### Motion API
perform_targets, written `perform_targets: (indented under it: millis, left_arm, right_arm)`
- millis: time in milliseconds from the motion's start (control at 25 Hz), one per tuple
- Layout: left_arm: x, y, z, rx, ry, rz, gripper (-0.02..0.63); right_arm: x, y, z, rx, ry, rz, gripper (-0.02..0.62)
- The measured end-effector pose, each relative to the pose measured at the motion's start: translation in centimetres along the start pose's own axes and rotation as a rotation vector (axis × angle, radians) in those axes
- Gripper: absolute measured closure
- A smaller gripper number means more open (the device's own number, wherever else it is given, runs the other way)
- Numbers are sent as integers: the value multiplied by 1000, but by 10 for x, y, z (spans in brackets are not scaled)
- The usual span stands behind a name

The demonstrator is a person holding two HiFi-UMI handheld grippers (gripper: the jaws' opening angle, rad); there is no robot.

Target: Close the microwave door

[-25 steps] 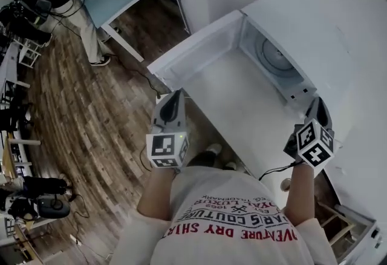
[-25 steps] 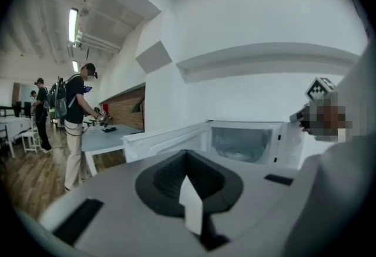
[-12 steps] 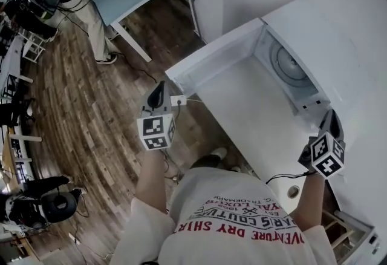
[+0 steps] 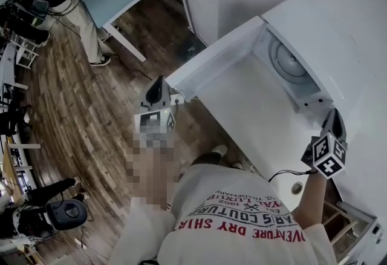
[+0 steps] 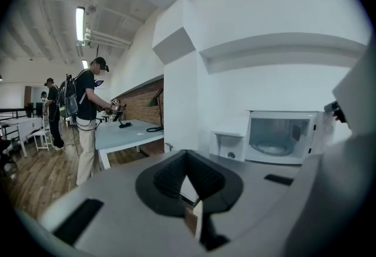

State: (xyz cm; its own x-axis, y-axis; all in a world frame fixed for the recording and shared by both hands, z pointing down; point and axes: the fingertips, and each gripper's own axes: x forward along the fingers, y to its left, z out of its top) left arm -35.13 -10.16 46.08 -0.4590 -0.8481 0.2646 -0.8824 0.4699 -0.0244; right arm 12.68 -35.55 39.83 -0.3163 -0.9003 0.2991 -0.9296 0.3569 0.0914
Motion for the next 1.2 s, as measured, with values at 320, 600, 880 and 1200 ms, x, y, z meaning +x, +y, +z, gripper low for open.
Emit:
perform_targets:
  millis: [320,600,880,1200]
  left_arm:
    - [-21,-36,-13,-27,21,-91,600]
    - [-45,-109,-13,4,25,-224,600]
    - [-70,-186,-15,49,29,-367,600]
    - [-70,-257,-6,111,20,-516,600]
  right_arm:
    - [-3,0,1,59,5,26,583]
    - [-1,-3,0,62,15,77,583]
    - [-3,-3,-1,110,14,137,583]
    - [-6,-4,3,131,23,170,583]
